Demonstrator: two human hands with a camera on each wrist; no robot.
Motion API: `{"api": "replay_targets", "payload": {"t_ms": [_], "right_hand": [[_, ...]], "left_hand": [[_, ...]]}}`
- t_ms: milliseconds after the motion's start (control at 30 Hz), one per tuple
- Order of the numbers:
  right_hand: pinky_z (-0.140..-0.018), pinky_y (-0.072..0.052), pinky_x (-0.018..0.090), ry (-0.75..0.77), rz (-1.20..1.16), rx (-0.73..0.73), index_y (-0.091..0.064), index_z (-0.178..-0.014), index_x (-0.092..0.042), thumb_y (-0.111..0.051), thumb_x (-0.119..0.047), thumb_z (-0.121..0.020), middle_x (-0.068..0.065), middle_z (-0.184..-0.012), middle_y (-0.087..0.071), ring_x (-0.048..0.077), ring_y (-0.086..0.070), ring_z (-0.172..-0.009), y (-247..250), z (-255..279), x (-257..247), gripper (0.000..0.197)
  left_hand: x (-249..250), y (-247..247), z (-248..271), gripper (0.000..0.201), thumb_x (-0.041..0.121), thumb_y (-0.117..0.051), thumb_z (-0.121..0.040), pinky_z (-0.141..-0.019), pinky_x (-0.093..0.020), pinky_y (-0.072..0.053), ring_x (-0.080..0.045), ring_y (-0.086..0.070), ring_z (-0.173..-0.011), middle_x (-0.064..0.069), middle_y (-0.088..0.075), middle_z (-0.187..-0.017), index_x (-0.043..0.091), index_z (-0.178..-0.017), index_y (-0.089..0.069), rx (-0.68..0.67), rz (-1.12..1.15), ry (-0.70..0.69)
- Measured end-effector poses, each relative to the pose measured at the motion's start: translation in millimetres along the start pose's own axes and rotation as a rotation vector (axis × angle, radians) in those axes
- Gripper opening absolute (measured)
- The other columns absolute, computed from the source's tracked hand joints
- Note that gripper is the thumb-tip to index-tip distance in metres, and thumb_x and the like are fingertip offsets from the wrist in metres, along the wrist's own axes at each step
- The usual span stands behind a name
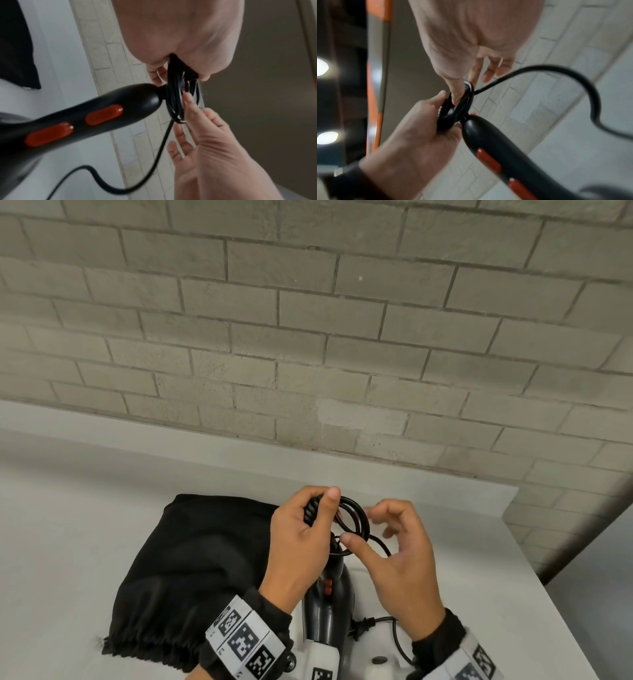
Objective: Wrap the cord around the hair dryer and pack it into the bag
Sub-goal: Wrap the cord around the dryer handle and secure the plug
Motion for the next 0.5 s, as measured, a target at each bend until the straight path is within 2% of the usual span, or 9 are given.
{"api": "replay_targets", "payload": {"t_ms": [33,100,200,267,333,433,500], "right_hand": [[-0.087,-0.040,0.017,0.110,0.111,0.035,-0.058,-0.093,-0.034,-0.080,-0.026,-0.076,-0.014,-0.105,-0.064,0.012,-0.058,-0.102,-0.3,2.0,-2.1,0.029],[-0.088,-0.039,0.022,0.260,0.331,0.052,-0.067,-0.093,-0.038,-0.069,-0.039,-0.082,-0.013,-0.116,-0.058,0.012,-0.051,-0.101,-1.7,5.4,-3.6,0.012],[-0.074,-0.042,0.032,0.317,0.628,0.073,-0.073,-0.099,-0.034,-0.055,-0.047,-0.090,-0.003,-0.114,-0.061,0.018,-0.048,-0.090,-4.8,11.8,-0.3,0.025],[-0.069,-0.042,0.031,0.329,0.697,0.072,-0.073,-0.099,-0.028,-0.050,-0.045,-0.094,-0.001,-0.108,-0.061,0.017,-0.045,-0.088,-9.3,19.1,-3.0,0.030],[-0.073,-0.038,0.021,0.212,0.619,0.062,-0.072,-0.095,-0.028,-0.048,-0.047,-0.095,-0.006,-0.105,-0.054,0.011,-0.040,-0.090,-12.0,24.7,-6.6,0.031],[-0.080,-0.035,0.008,-0.175,0.278,0.014,-0.070,-0.082,-0.036,-0.051,-0.061,-0.084,-0.018,-0.099,-0.048,0.002,-0.043,-0.100,-10.4,30.1,-9.8,0.031],[-0.077,-0.038,0.010,-0.365,0.097,0.002,-0.073,-0.075,-0.033,-0.057,-0.059,-0.078,-0.016,-0.094,-0.056,0.005,-0.054,-0.091,-5.2,30.2,-18.1,0.031]], "left_hand": [[0.2,-0.3,0.4,0.027,0.041,-0.058,-0.090,-0.068,-0.015,-0.049,-0.006,-0.065,-0.068,0.004,-0.069,-0.071,0.018,-0.086,-0.071,0.011,0.016,0.014],[0.1,-0.6,0.6,0.028,0.042,-0.060,-0.089,-0.067,-0.017,-0.049,-0.008,-0.063,-0.066,0.001,-0.069,-0.069,0.017,-0.085,-0.072,0.030,0.049,0.033],[1.0,-0.6,1.6,0.029,0.041,-0.060,-0.088,-0.064,-0.017,-0.049,-0.008,-0.061,-0.062,-0.001,-0.067,-0.066,0.015,-0.083,-0.072,0.067,0.074,0.045],[2.3,-2.6,4.1,0.028,0.040,-0.060,-0.088,-0.060,-0.015,-0.047,-0.003,-0.057,-0.057,0.005,-0.063,-0.061,0.015,-0.083,-0.071,0.079,0.061,0.031],[1.4,-5.1,6.4,0.026,0.041,-0.060,-0.089,-0.058,-0.014,-0.045,-0.002,-0.054,-0.054,0.010,-0.061,-0.059,0.017,-0.083,-0.069,0.091,0.039,0.014],[-0.2,-7.5,7.0,0.031,0.048,-0.057,-0.094,-0.057,-0.015,-0.044,-0.003,-0.053,-0.053,0.012,-0.060,-0.059,0.021,-0.082,-0.067,0.095,-0.006,-0.026],[-0.6,-8.0,6.7,0.030,0.050,-0.055,-0.092,-0.058,-0.014,-0.044,-0.003,-0.056,-0.056,0.016,-0.061,-0.063,0.024,-0.082,-0.066,0.090,-0.045,-0.071]]}}
Point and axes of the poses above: each hand's wrist, its own z-axis away from the middle knuckle, its own y-axis out of the back of the hand, x = y × z, the point moved 4 cm from there along -z, towards the middle knuckle
